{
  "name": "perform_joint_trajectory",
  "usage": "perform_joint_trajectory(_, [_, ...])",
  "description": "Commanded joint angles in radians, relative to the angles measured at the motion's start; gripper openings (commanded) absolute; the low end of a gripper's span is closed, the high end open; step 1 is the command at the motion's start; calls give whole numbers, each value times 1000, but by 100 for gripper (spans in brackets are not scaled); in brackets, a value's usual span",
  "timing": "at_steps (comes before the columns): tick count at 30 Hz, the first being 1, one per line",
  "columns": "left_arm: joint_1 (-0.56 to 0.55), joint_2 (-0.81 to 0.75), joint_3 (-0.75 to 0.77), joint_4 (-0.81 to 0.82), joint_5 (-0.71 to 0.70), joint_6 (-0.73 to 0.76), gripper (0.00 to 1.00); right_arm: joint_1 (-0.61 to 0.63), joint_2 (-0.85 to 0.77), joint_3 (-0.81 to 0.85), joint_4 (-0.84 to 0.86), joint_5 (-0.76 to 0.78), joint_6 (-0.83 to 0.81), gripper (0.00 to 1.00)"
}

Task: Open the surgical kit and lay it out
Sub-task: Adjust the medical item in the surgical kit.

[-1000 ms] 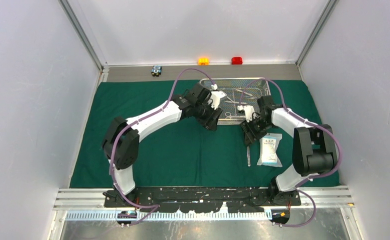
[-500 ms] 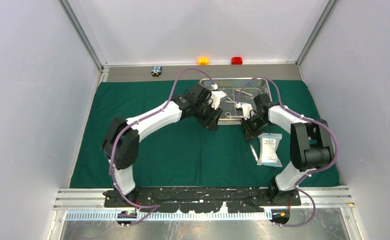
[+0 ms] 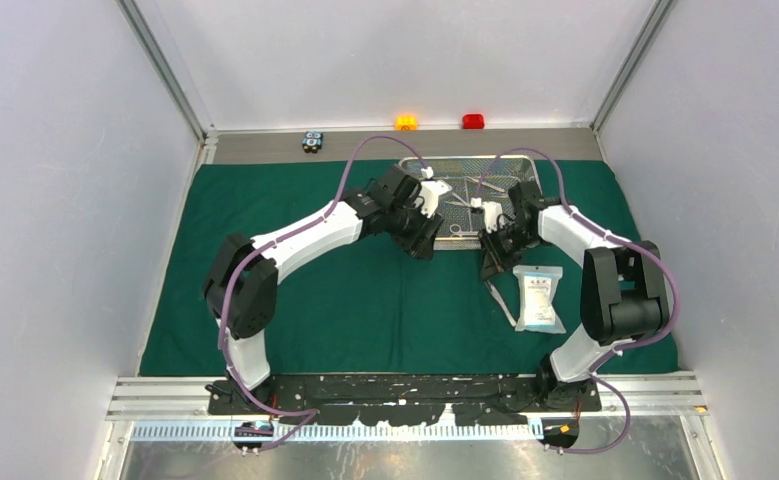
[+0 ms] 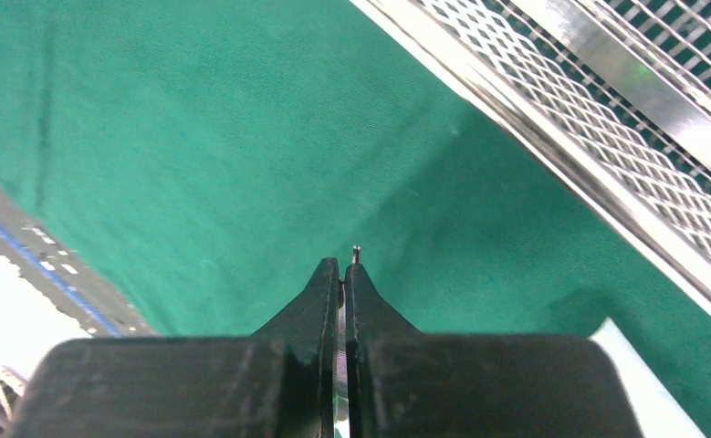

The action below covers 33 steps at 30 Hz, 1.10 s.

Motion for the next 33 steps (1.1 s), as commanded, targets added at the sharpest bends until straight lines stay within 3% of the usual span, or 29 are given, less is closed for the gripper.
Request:
perform_joint_trajectory(1, [9,-24,30,25,0,27,47,-7,4,57,-50,-191,59,0])
perform_joint_trajectory(8, [31,-25,30,27,17,25,47,-12,78,50,-35,-434,145,0])
perform_joint_trajectory(20, [44,3,24,55,60,-14,47,-23,64,-4,42,-462,193,1])
perform_joint_trajectory(25, [44,36,-1,151,248,-83,47,-48,-4,-4,69,-515,210,0])
perform_joint_trajectory(33, [44,92,-77,417,505,-303,49,-95,-71,-48,246,-650,408,1])
